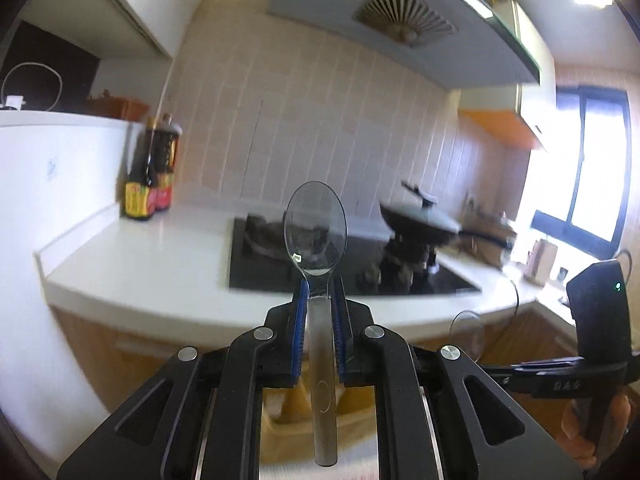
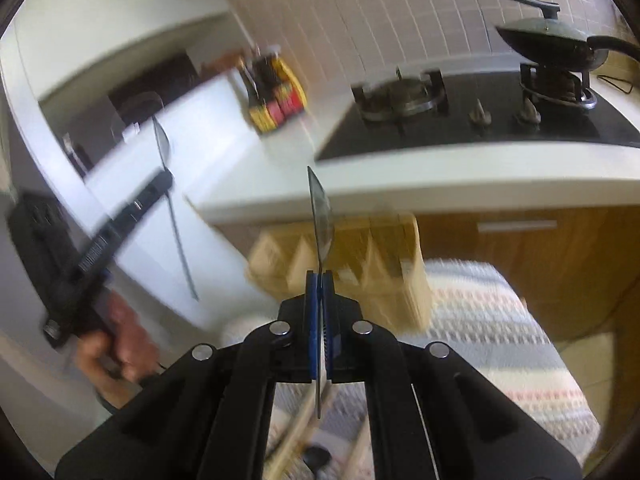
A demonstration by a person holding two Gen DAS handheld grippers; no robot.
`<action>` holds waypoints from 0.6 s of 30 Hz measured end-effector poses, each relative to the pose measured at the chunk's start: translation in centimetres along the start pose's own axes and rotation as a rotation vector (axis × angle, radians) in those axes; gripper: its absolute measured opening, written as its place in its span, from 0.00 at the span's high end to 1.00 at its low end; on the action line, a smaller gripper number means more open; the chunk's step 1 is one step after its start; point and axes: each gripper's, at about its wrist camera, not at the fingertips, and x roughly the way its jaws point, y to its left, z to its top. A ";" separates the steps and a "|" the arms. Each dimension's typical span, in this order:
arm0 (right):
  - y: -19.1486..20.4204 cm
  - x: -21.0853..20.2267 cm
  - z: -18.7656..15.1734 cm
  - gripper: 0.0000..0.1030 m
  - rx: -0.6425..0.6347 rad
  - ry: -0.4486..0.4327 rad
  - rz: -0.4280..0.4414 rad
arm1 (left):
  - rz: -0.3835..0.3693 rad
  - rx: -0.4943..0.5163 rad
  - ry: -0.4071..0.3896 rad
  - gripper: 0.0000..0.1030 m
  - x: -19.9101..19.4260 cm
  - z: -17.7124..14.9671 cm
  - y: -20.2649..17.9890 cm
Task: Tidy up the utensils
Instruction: 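Lift both utensils over the yellow basket and release them inside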
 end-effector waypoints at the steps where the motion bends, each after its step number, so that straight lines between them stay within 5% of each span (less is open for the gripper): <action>1: -0.1 -0.2 0.3 0.99 0.004 -0.023 0.003 | 0.003 0.009 -0.044 0.90 0.2 0.1 0.0; 7: -0.2 -0.2 2.8 0.99 -0.099 -0.283 -0.079 | 0.025 -0.005 -0.103 0.90 3.3 -1.0 1.0; 12: -0.1 2.9 2.4 0.99 -0.179 -0.342 -0.200 | 0.037 -0.026 -0.084 0.90 5.4 -2.8 1.9; 18: -1.3 5.8 0.8 0.99 -0.202 -0.331 -0.248 | 0.051 0.028 -0.066 0.90 6.4 -4.6 1.5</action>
